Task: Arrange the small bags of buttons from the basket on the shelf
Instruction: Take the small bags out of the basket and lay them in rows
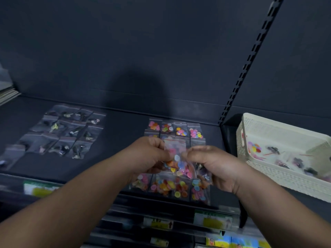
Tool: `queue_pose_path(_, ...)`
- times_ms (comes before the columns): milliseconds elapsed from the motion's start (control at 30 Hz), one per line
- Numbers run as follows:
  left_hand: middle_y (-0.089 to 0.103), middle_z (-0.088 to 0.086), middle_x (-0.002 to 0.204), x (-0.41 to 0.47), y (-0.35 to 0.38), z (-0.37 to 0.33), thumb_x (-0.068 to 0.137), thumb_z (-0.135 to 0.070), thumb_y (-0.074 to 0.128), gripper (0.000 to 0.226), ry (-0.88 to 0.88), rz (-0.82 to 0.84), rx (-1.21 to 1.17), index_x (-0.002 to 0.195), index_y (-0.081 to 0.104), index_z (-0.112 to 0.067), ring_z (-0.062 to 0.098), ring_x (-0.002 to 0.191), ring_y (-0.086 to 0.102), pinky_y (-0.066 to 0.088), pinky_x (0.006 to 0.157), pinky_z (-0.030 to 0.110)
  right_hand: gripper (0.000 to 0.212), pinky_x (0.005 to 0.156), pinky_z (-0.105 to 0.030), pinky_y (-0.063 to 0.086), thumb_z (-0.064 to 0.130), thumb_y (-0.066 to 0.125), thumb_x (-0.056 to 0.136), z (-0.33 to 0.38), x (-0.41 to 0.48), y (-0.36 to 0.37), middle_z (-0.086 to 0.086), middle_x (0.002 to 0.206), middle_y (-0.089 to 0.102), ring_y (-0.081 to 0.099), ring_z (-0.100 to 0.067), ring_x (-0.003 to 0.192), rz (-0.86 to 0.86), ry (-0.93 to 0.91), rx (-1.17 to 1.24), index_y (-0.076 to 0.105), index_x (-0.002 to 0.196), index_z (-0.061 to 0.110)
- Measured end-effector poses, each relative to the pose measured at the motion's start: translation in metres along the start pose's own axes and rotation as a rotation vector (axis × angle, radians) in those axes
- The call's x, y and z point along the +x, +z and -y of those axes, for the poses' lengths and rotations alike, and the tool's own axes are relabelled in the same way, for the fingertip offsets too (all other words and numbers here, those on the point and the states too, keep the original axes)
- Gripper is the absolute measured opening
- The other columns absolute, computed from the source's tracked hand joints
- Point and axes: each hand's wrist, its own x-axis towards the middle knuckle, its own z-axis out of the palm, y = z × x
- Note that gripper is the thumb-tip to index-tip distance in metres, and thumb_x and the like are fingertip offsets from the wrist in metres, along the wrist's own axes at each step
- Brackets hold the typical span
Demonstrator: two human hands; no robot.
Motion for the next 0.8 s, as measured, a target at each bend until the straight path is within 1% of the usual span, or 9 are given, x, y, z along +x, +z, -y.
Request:
queue_pose_path(167,0.062,0.001,0.074,-0.008,0.0,0.002,0.086,-0.014,0.066,0.007,0.084,0.023,0.156,0.083,0.059,-0.014,0.012,0.063,0.057,0.045,0.061,0.025,0.018,0.056,-0.026,0.032,0.014,0.07,0.081,-0.003,-0.012,0.006,-0.002,0.061,0.058,0.046,-0.014,0.056,-0.057,0.027,0.029,0.064,0.065,0.02)
queue_pose_path(267,0.056,-0.011,0.082,-0.017,-0.002,0.02,0.092,-0.03,0.055,0.007,0.35,-0.004,0.662,0.086,0.056,-0.026,0.013,0.085,0.056,0.041,0.071,0.027,0.013,0.042,-0.017,0.03,0.011,0.068,0.082,-0.013,-0.017,0.003,-0.003,0.057,0.054,0.043,-0.01,0.04,-0.111,0.083,0.095,0.062,0.071,0.014)
queue_pose_path(300,0.057,-0.014,0.093,-0.02,-0.003,0.031,0.094,-0.035,0.049,0.011,0.467,0.009,0.882,0.095,0.058,-0.027,0.015,0.102,0.053,0.04,0.081,0.03,0.007,0.042,-0.017,0.031,0.012,0.068,0.081,-0.016,-0.02,0.003,-0.005,0.06,0.056,0.045,-0.012,0.04,-0.12,0.108,0.11,0.063,0.076,0.011)
queue_pose_path(333,0.055,-0.016,0.115,-0.024,-0.004,0.041,0.095,-0.039,0.044,0.023,0.561,0.047,1.064,0.112,0.057,-0.029,0.015,0.122,0.041,0.033,0.096,0.032,0.007,0.046,-0.019,0.033,0.013,0.069,0.079,-0.021,-0.021,0.002,-0.01,0.066,0.058,0.048,-0.016,0.045,-0.121,0.124,0.123,0.065,0.082,0.007)
queue_pose_path(367,0.045,-0.017,0.136,-0.026,-0.004,0.051,0.096,-0.042,0.04,0.035,0.619,0.096,1.175,0.129,0.05,-0.032,0.014,0.134,0.025,0.019,0.106,0.033,0.011,0.049,-0.021,0.032,0.013,0.069,0.078,-0.024,-0.024,0.003,-0.015,0.072,0.058,0.049,-0.02,0.05,-0.133,0.145,0.129,0.067,0.086,0.005)
queue_pose_path(433,0.025,-0.018,0.152,-0.029,-0.006,0.064,0.098,-0.046,0.034,0.047,0.68,0.168,1.236,0.142,0.037,-0.032,0.009,0.141,0.003,-0.002,0.11,0.032,0.006,0.042,-0.017,0.027,0.009,0.064,0.082,-0.028,-0.026,0.004,-0.015,0.068,0.056,0.044,-0.017,0.042,-0.172,0.175,0.119,0.065,0.077,0.007)
queue_pose_path(533,0.023,-0.016,0.154,-0.028,-0.011,0.072,0.096,-0.051,0.029,0.052,0.718,0.186,1.237,0.144,0.035,-0.031,0.009,0.143,-0.003,-0.012,0.107,0.026,0.022,0.037,-0.013,0.021,0.003,0.057,0.086,-0.034,-0.026,0.004,-0.007,0.053,0.052,0.035,-0.011,0.032,-0.214,0.22,0.107,0.058,0.065,0.012)
queue_pose_path(667,0.025,-0.017,0.153,-0.025,-0.02,0.075,0.096,-0.052,0.033,0.052,0.709,0.202,1.227,0.145,0.033,-0.033,0.006,0.143,-0.001,-0.008,0.106,0.02,0.009,0.038,-0.013,0.022,0.005,0.059,0.085,-0.033,-0.023,0.01,-0.007,0.06,0.051,0.035,-0.011,0.037,-0.206,0.273,0.063,0.06,0.079,0.011)
queue_pose_path(800,0.029,-0.017,0.151,-0.026,-0.025,0.075,0.096,-0.051,0.035,0.052,0.71,0.205,1.216,0.144,0.034,-0.032,0.006,0.142,0.003,-0.005,0.104,0.019,0.013,0.04,-0.014,0.023,0.006,0.057,0.085,-0.031,-0.017,0.016,-0.006,0.059,0.051,0.037,-0.013,0.046,-0.194,0.306,-0.014,0.057,0.075,0.014)
